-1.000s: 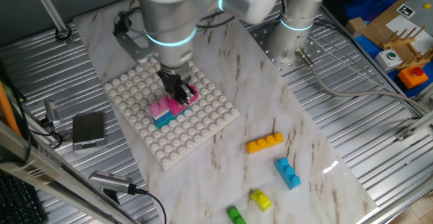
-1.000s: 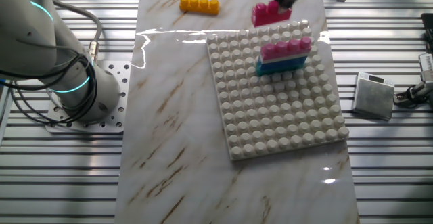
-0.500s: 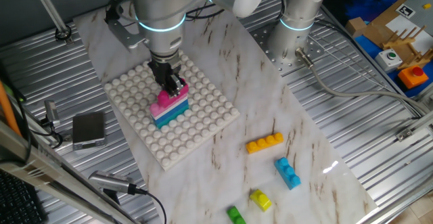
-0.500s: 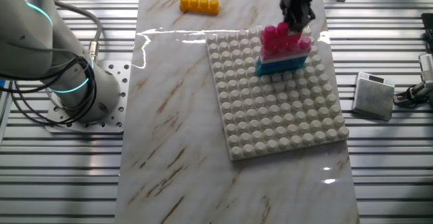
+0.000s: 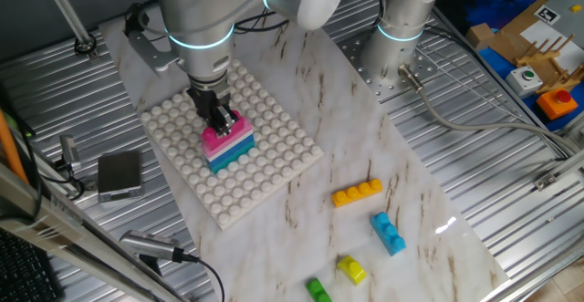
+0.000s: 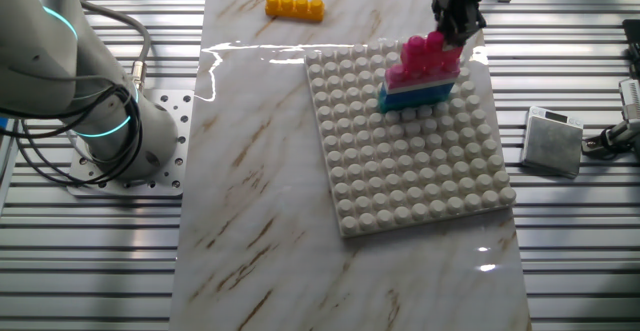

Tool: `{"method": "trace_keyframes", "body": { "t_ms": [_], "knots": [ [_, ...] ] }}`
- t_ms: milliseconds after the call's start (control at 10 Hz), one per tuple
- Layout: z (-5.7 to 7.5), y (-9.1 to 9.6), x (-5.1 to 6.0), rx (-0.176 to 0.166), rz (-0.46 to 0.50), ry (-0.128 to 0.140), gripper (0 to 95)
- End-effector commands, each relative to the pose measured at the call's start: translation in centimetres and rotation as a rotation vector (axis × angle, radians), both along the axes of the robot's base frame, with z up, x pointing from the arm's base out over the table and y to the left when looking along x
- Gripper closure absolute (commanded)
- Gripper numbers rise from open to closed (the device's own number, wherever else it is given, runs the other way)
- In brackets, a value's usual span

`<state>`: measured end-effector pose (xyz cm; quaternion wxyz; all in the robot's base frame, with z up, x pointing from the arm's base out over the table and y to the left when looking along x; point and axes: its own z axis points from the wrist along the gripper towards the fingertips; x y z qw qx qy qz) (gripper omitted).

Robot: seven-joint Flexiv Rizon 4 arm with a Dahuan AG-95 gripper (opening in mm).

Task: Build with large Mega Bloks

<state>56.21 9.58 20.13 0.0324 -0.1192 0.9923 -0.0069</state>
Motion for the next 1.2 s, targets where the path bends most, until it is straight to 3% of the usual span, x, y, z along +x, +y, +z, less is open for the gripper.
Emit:
{"method": "trace_keyframes", "body": {
  "t_ms": [100, 700, 1200],
  "knots": [
    [-0.1, 0.0, 0.2, 0.004, -0.020, -0.004, 95.0],
    [-0.9, -0.8, 0.2, 0.014, -0.041, -0.020, 95.0],
    [-1.5, -1.0, 0.4, 0.029, -0.037, -0.049, 95.0]
  ]
}}
